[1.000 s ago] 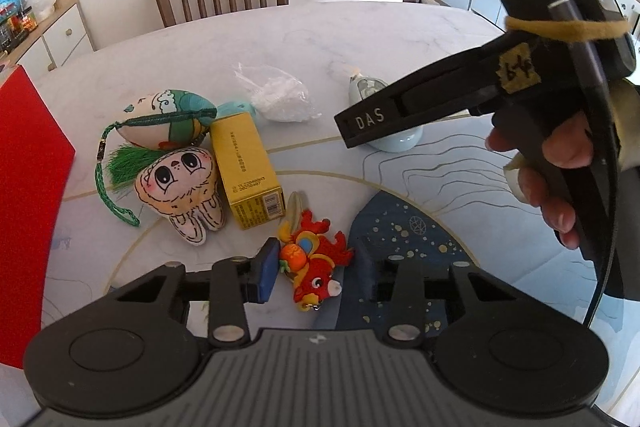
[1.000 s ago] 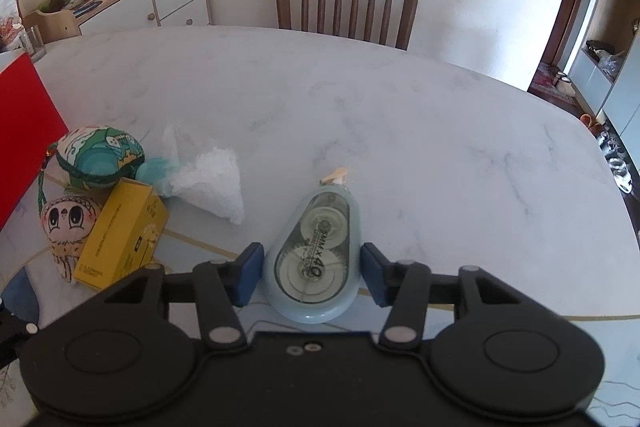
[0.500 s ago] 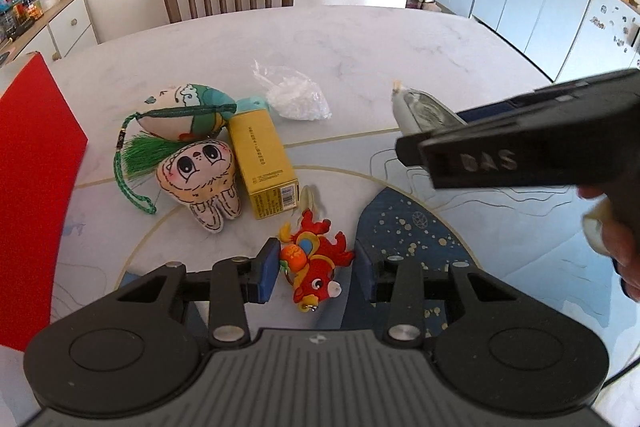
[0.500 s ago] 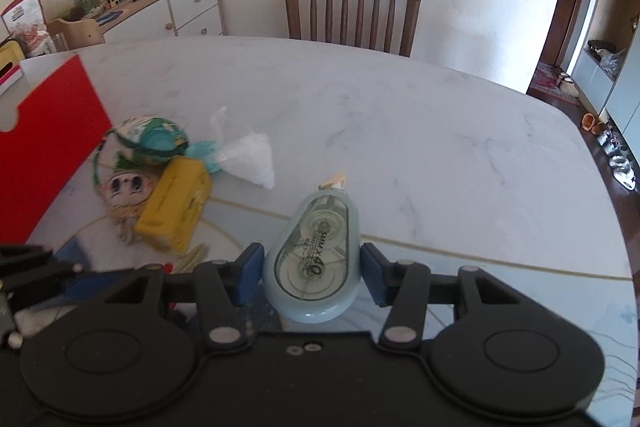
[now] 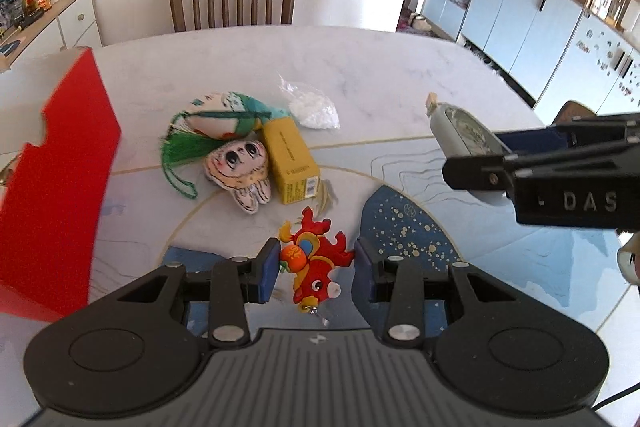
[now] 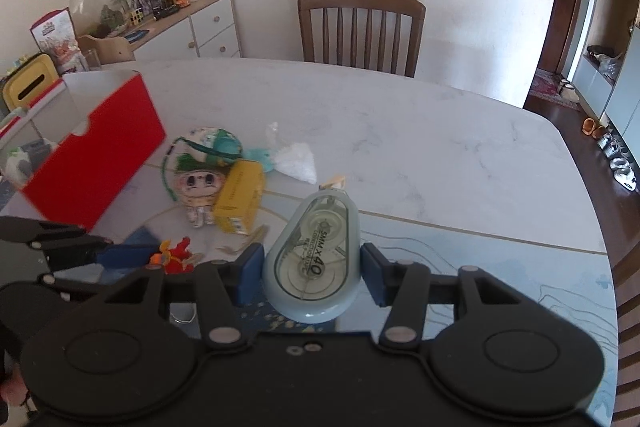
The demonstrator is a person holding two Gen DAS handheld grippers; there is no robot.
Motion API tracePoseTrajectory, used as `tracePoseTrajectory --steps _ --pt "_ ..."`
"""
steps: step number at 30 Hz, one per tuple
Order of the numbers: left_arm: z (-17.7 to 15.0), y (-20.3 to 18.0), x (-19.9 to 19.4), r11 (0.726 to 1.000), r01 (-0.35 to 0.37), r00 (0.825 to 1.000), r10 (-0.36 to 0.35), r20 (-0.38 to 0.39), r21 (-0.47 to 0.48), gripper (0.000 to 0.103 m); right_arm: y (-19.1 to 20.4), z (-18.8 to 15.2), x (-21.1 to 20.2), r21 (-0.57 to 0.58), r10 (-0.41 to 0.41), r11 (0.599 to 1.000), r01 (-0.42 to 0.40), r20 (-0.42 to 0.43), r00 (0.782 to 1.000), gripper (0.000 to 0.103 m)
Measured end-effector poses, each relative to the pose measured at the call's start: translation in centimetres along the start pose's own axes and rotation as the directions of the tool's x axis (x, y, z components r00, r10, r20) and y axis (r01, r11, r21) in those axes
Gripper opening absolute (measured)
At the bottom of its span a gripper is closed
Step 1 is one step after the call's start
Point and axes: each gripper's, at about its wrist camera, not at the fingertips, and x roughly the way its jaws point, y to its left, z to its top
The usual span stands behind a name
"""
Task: Organize objects
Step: 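Carry the dragon toy and tape dispenser with both tools over the box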
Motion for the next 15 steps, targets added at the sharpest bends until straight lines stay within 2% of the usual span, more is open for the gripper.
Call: tracePoseTrajectory --steps 8,15 --pt "0.9 2.3 -3.6 0.999 0.035 0.999 -0.035 0.039 0.009 0.039 3.1 0.9 -2.5 -0.025 -0.003 1.000 0.004 0.026 1.000 0.051" --pt "1.6 6.2 -7.4 0.999 0.034 0.997 -0.035 0.073 0.011 0.039 7.1 2.5 -4.0 -0.058 0.019 0.998 -0.016 0.050 0.999 0.051"
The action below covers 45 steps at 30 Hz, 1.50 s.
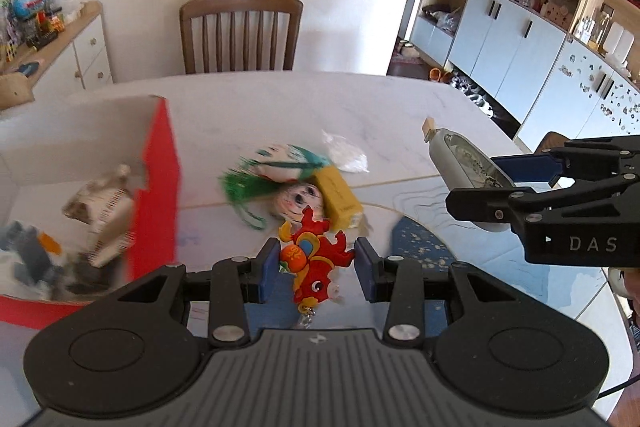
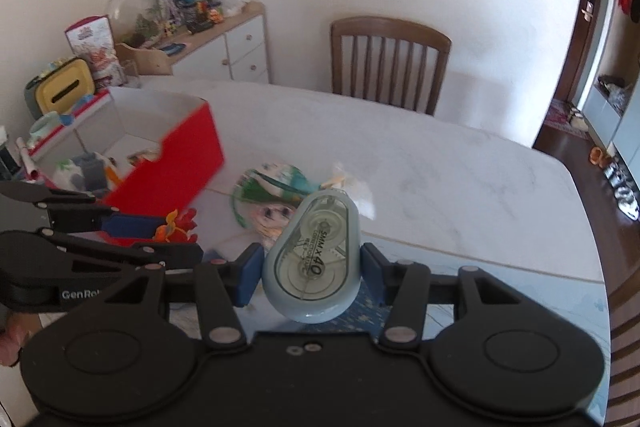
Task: Organize objects
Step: 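Carry the dragon toy and tape dispenser with both tools over the box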
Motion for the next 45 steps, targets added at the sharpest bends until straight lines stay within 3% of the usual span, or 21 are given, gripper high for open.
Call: tracePoseTrajectory --steps 10,24,36,45 --pt "0.7 7.1 -4.0 0.999 -0.031 0.999 0.031 0.029 -0.020 0.039 7.1 3.2 -0.2 -0.060 0.022 0.998 -0.019 0.039 0.999 0.051" --pt "2.3 15.6 -7.8 0.998 -0.062 0.996 0.060 0.059 0.025 0.039 16.3 6.8 2.0 -0.129 0.068 0.990 -0.058 0.075 0.995 0.051" --pt "4.8 23.5 -5.6 0.992 -0.121 0.993 0.122 0.007 -0.031 0.039 18.8 8.0 7.5 -0.147 0.031 0.989 -0.029 0.017 0.999 0.051" --pt "6.0 27.1 -0.6 0.979 -0.205 0.978 0.204 -0.048 -0.009 0.039 20.4 8.7 11.5 -0.169 0.008 0.986 -0.012 -0.023 1.000 0.051"
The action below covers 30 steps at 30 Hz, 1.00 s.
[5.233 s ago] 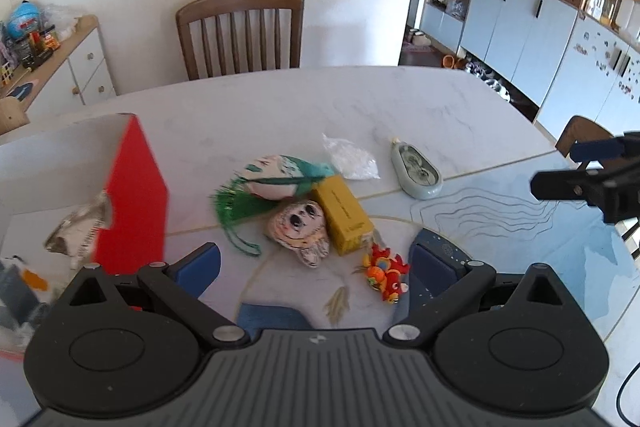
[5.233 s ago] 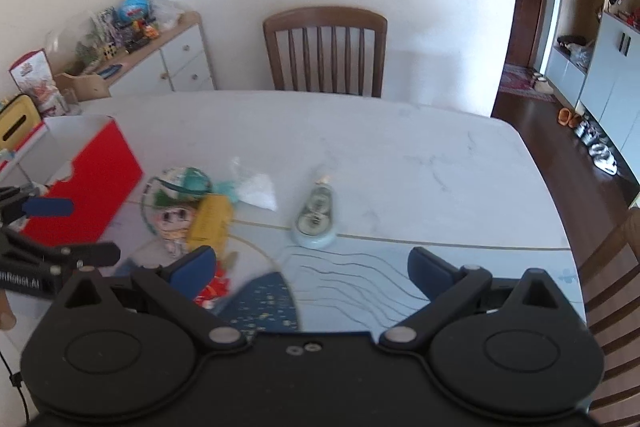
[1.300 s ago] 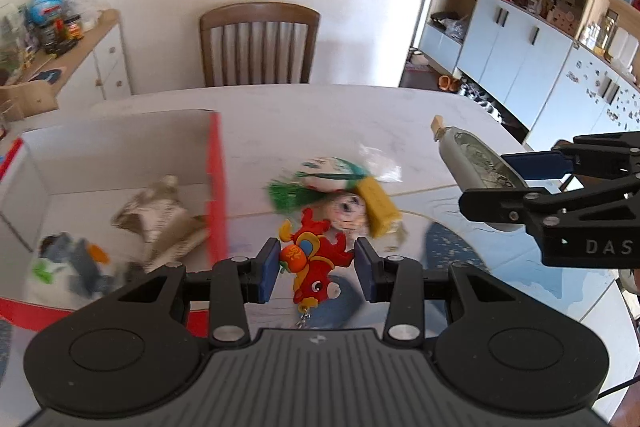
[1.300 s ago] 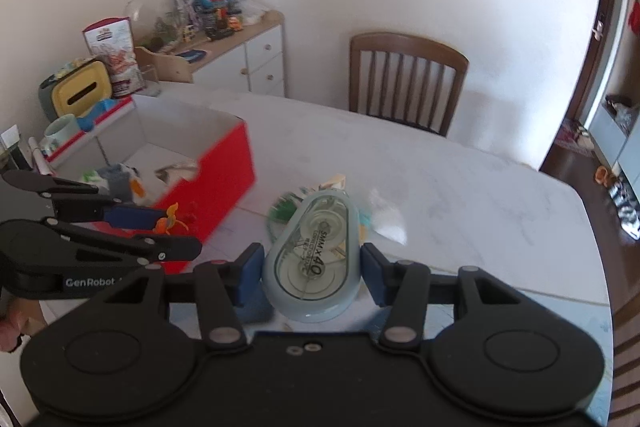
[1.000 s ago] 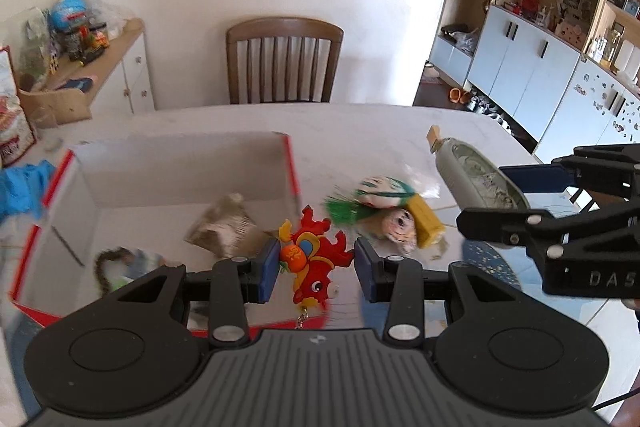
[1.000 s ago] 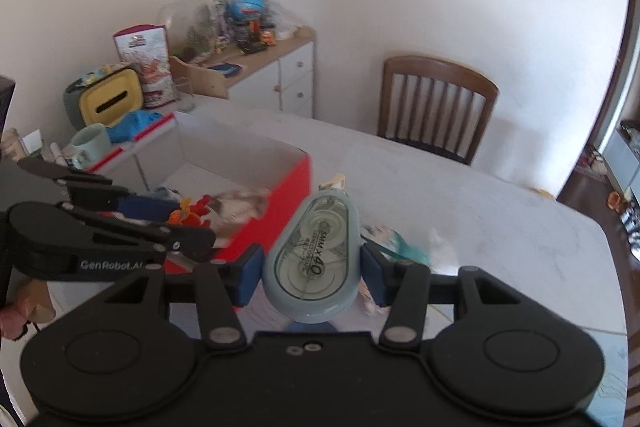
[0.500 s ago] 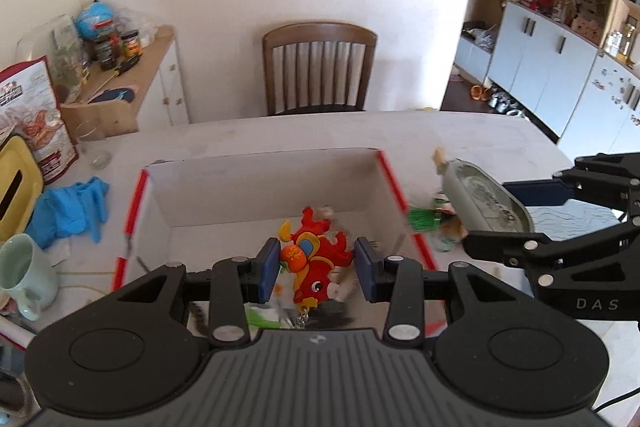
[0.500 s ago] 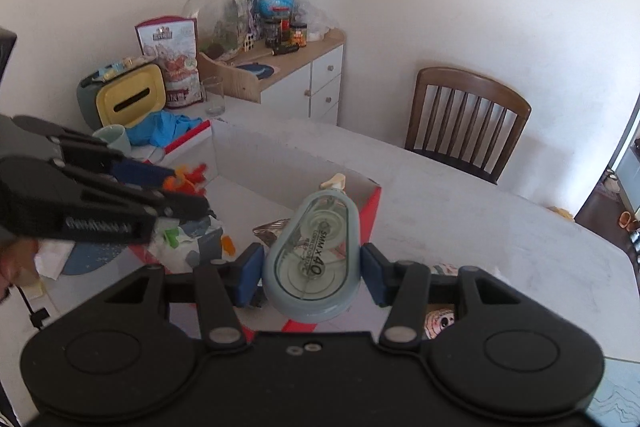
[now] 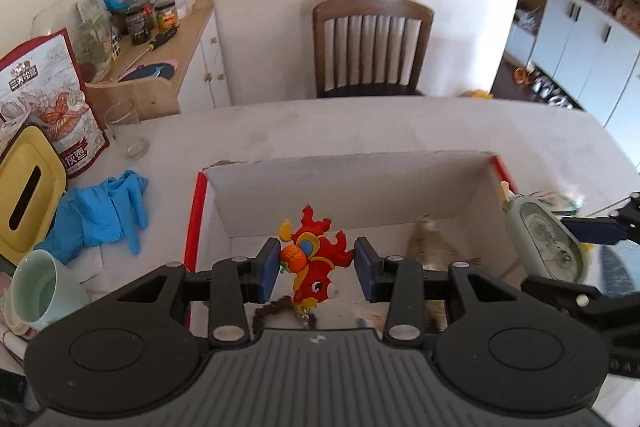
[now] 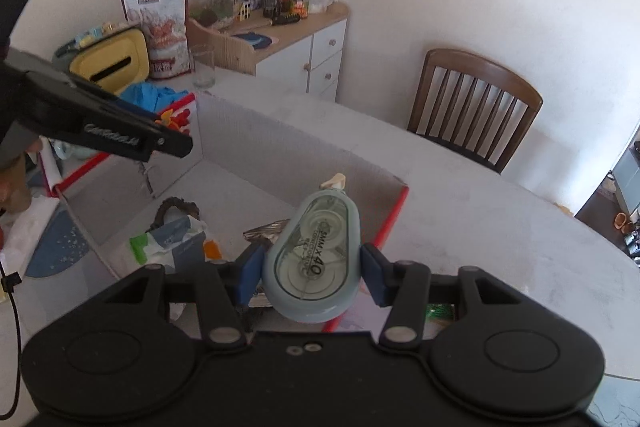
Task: Organize objects
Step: 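Carry the dragon toy and tape dispenser with both tools over the box, then open the left tool to drop the dragon toy while the right tool releases the tape dispenser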
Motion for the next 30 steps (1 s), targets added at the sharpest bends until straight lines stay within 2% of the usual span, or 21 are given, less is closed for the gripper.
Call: tracePoseTrajectory --steps 7,12,18,25,30 --pt "-0.5 -0.4 4.5 0.997 -0.023 0.997 0.028 -0.066 0.074 0.039 2.0 0.3 3.3 -0.012 0.027 1.000 -0.027 -0.043 0.999 0.051" --pt "-0.8 -0.5 6.8 0.994 -0.006 0.992 0.019 -0.124 0.107 0.039 3.3 0.3 5.3 -0.034 0.062 0.997 -0.066 -0.095 0.993 0.051" --pt "-1.0 -0.7 8.3 0.991 0.009 0.985 0.013 -0.171 0.130 0.039 4.6 -0.4 6.5 -0.070 0.080 0.994 -0.089 -0.120 0.989 0.051" --pt "-1.1 -0.6 9.7 0.992 0.029 0.972 0.001 -0.237 0.124 0.039 4.5 -0.8 7.7 -0.051 0.083 0.994 -0.092 -0.165 0.983 0.051" --pt "-1.1 -0.8 10.6 0.991 0.044 0.955 -0.004 -0.297 0.127 0.040 4.1 -0.7 8.1 -0.014 0.103 0.994 -0.107 -0.178 0.979 0.052"
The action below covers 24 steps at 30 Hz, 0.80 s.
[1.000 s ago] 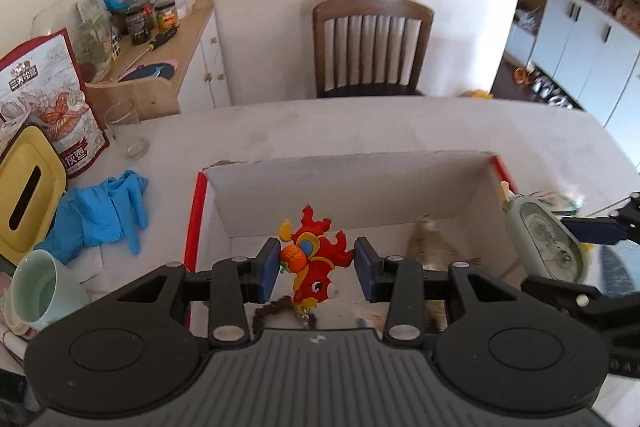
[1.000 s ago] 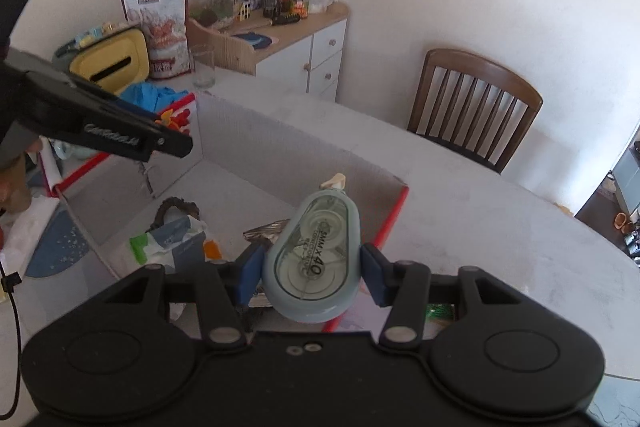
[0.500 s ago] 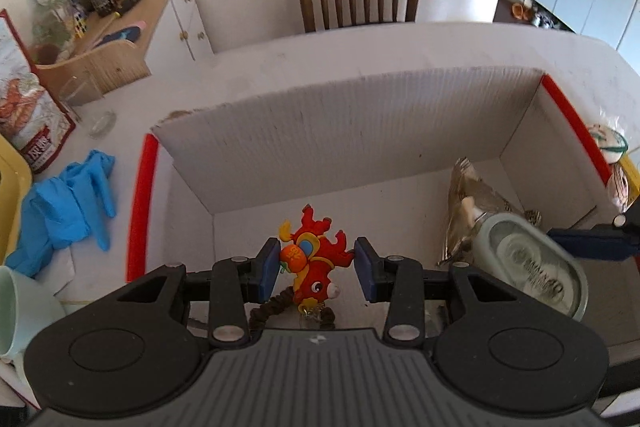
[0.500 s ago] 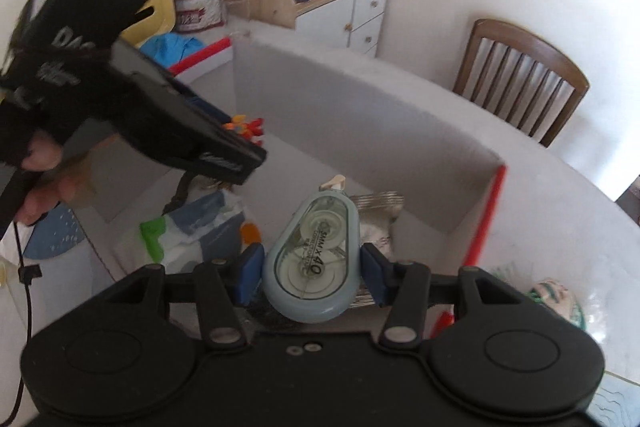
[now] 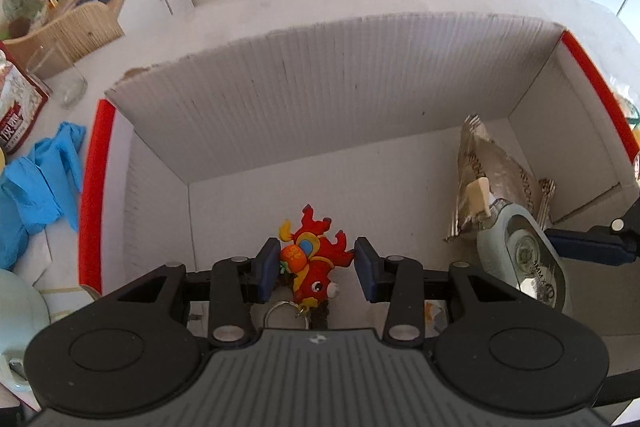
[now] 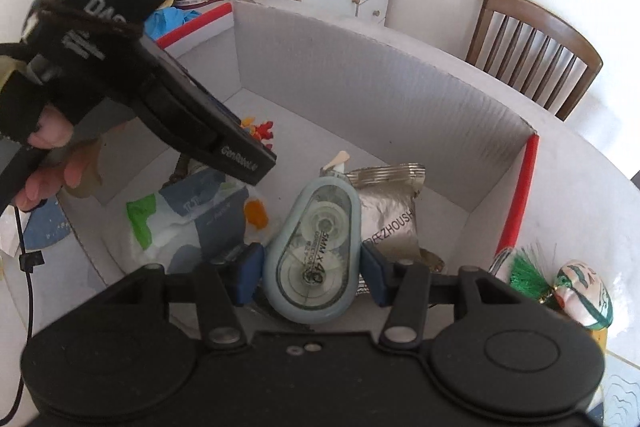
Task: Organize objects
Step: 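Open the left tool to drop the dragon toy while the right tool releases the tape dispenser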
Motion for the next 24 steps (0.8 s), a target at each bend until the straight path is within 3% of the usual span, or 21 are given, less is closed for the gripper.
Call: tracePoseTrajectory --steps 7,13,24 --pt "0.1 -0.2 0.3 1.000 0.007 1.000 -0.007 -0.021 0.013 0.040 -0.7 0.3 -0.4 0.044 0.048 0.998 -0.048 0.004 0.999 0.055" --pt "0.1 -0.2 -0.3 1.000 -0.024 1.000 0.024 0.002 0.000 0.056 -0.9 0.3 -1.3 0.062 0.052 0.997 -0.053 0.016 0.999 0.061" --pt "-0.1 -0.6 -3.6 1.000 -0.030 0.997 0.030 0.076 -0.010 0.056 -1.8 0.1 -4.6 0.104 0.023 0.994 -0.029 0.063 0.998 0.067"
